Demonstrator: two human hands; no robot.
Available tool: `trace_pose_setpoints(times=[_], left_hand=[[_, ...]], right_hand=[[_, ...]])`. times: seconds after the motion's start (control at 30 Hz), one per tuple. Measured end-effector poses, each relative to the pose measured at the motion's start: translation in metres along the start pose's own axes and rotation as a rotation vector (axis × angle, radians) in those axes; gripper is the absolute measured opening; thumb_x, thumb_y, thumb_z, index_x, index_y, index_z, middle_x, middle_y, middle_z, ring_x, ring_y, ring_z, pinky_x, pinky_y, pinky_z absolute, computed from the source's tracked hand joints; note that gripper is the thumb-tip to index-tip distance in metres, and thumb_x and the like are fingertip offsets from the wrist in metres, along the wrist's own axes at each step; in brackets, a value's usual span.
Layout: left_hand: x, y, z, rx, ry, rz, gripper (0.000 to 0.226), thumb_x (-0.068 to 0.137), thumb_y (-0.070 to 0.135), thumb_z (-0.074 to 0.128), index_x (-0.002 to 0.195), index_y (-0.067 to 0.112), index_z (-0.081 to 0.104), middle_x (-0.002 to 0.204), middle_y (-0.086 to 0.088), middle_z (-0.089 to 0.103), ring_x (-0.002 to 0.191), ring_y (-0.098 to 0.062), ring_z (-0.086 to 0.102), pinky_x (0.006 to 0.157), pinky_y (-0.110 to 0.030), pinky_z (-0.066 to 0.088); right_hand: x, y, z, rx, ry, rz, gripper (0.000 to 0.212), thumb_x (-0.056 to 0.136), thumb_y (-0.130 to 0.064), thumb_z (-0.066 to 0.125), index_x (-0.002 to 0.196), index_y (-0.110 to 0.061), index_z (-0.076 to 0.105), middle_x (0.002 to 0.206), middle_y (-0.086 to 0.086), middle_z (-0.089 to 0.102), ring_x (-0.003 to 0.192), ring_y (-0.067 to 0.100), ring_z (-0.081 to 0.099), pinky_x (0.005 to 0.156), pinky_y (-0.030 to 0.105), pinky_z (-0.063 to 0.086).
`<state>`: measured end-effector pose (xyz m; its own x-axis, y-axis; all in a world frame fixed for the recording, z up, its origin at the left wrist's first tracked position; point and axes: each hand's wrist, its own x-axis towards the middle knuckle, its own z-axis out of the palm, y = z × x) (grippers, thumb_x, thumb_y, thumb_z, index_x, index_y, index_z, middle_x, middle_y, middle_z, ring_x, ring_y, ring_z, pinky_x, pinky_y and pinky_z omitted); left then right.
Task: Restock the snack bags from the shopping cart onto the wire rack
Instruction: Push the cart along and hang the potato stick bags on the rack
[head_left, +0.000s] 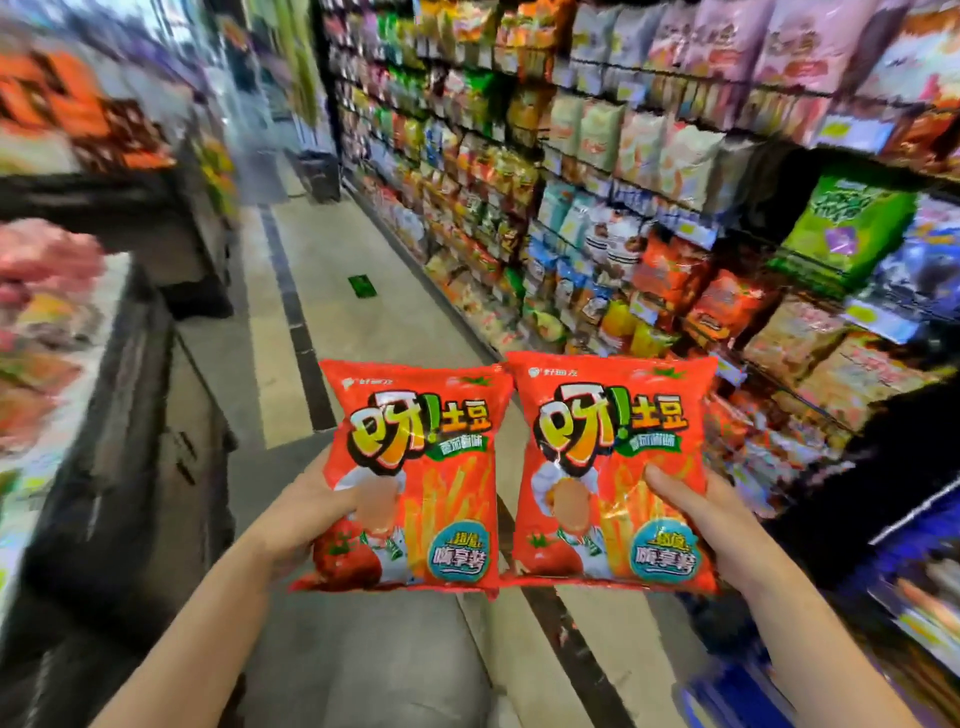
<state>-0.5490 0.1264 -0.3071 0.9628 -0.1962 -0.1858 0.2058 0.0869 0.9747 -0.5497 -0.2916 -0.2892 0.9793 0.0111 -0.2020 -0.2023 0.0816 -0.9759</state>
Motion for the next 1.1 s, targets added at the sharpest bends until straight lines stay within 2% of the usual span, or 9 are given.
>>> trace_pose_setpoints(times=[0.1,0.23,0.4,0.5,0.63,0.77,0.9,1.03,1.1], left_hand=[[0.016,0.003,-0.033,0.010,0.110,0.024,0.058,0.084,0.015,0.079,0.138,0.025,0.060,0.131,-0.013,0.070,0.119,-0.038,0.068,0.105,-0.063,0.048],[0.054,0.016,-0.067,-0.030,0.241,0.019,0.048,0.093,0.006,0.074,0.136,0.019,0.060,0.128,-0.015,0.072,0.115,-0.040,0.070,0.104,-0.064,0.049],[0.117,0.043,-0.106,-0.097,0.314,0.014,0.041,0.094,0.002,0.070,0.132,0.014,0.064,0.131,-0.022,0.068,0.118,-0.046,0.066,0.107,-0.068,0.045],[0.154,0.063,-0.130,-0.108,0.394,0.027,0.047,0.087,0.005,0.079,0.131,0.015,0.066,0.130,-0.022,0.069,0.117,-0.046,0.067,0.106,-0.068,0.045],[0.195,0.080,-0.162,-0.117,0.396,0.104,0.052,0.092,0.002,0.074,0.141,0.012,0.058,0.136,-0.024,0.065,0.122,-0.048,0.063,0.108,-0.071,0.041],[0.233,0.095,-0.199,-0.113,0.366,0.152,0.052,0.095,0.002,0.070,0.144,0.011,0.054,0.139,-0.025,0.062,0.125,-0.049,0.061,0.106,-0.066,0.046],[0.279,0.110,-0.246,-0.053,0.471,0.130,0.050,0.087,0.005,0.079,0.134,0.013,0.062,0.125,-0.018,0.073,0.109,-0.039,0.072,0.086,-0.047,0.061],[0.339,0.123,-0.312,-0.008,0.481,0.115,0.050,0.085,0.011,0.078,0.132,0.017,0.063,0.121,-0.013,0.075,0.110,-0.038,0.072,0.094,-0.050,0.057],[0.370,0.131,-0.352,-0.022,0.466,0.132,0.048,0.086,0.012,0.081,0.130,0.017,0.065,0.121,-0.013,0.075,0.110,-0.037,0.073,0.094,-0.050,0.058]], right_hand=[[0.066,-0.001,0.033,-0.022,-0.062,-0.009,0.053,0.076,-0.035,0.086,0.121,-0.015,0.068,0.097,0.004,0.080,0.083,0.022,0.078,0.071,0.033,0.063],[0.157,-0.004,0.071,-0.011,-0.184,0.022,0.104,0.038,-0.063,0.098,0.126,-0.019,0.067,0.114,0.013,0.077,0.103,0.038,0.074,0.100,0.056,0.054],[0.261,-0.031,0.109,0.004,-0.270,0.038,0.074,0.062,-0.043,0.093,0.126,-0.018,0.066,0.112,0.013,0.077,0.102,0.039,0.074,0.099,0.054,0.054],[0.323,-0.051,0.133,-0.008,-0.326,0.021,0.094,0.042,-0.059,0.097,0.125,-0.024,0.067,0.114,0.011,0.077,0.102,0.037,0.074,0.099,0.053,0.054],[0.389,-0.073,0.165,-0.025,-0.373,-0.002,0.050,0.078,-0.036,0.082,0.124,-0.025,0.065,0.111,0.008,0.078,0.098,0.031,0.076,0.093,0.052,0.059],[0.444,-0.086,0.203,-0.039,-0.420,0.002,0.036,0.091,-0.023,0.068,0.126,-0.018,0.065,0.112,0.011,0.078,0.099,0.032,0.076,0.081,0.040,0.064],[0.502,-0.090,0.248,-0.071,-0.417,0.008,0.039,0.087,-0.027,0.070,0.126,-0.019,0.066,0.113,0.011,0.077,0.098,0.032,0.076,0.082,0.041,0.063],[0.571,-0.090,0.299,-0.092,-0.417,0.009,0.045,0.085,-0.030,0.074,0.128,-0.019,0.064,0.113,0.011,0.077,0.098,0.033,0.076,0.089,0.045,0.060],[0.606,-0.092,0.329,-0.089,-0.408,0.006,0.064,0.075,-0.041,0.087,0.130,-0.018,0.063,0.113,0.011,0.077,0.099,0.033,0.076,0.090,0.046,0.059]])
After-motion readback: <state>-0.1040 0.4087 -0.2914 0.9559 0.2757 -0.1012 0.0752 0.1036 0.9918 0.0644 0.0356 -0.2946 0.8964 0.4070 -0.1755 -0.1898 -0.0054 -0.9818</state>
